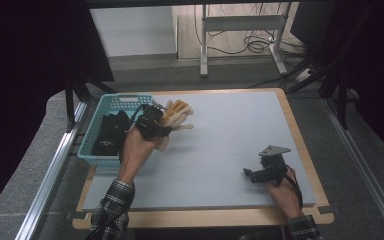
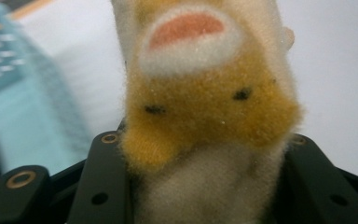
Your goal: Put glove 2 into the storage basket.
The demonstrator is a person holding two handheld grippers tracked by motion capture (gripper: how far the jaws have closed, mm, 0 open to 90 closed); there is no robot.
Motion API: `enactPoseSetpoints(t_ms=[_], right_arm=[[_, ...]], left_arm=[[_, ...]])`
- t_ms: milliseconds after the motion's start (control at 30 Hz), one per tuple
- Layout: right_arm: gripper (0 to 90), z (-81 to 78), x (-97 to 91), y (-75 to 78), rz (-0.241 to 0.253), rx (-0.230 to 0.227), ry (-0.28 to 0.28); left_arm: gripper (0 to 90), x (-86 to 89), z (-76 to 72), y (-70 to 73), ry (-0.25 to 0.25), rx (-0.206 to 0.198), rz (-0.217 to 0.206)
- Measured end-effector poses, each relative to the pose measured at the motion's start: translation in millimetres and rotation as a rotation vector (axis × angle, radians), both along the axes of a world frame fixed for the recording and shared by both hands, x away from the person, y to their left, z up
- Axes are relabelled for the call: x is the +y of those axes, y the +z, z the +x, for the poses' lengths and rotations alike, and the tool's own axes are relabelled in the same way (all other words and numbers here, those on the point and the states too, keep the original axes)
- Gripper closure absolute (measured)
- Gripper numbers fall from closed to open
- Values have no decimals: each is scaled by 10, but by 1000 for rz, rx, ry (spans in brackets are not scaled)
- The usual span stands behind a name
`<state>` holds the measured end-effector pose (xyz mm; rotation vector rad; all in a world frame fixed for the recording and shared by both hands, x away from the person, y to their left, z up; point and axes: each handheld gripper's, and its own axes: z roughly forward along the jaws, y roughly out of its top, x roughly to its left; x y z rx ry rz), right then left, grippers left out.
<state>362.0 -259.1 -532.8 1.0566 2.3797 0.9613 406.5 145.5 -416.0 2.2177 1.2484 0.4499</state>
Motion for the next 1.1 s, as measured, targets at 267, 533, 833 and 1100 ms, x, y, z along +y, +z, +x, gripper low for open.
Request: enactPoseSetpoints(t_ms=[267,533,833,1100], right_arm=[[49,0,0,0,0,0,0],[49,0,0,0,0,-1,0],[49,-1,1,0,1,0,-1],[49,-1,1,0,1,-1,0]], left_arm=[[550,549,41,185,147,-19,-1],[536,1015,151,67,293,25,-19],[529,1331,348,-260,435,60,-14],[520,1208,512,-539,391,122,-14]])
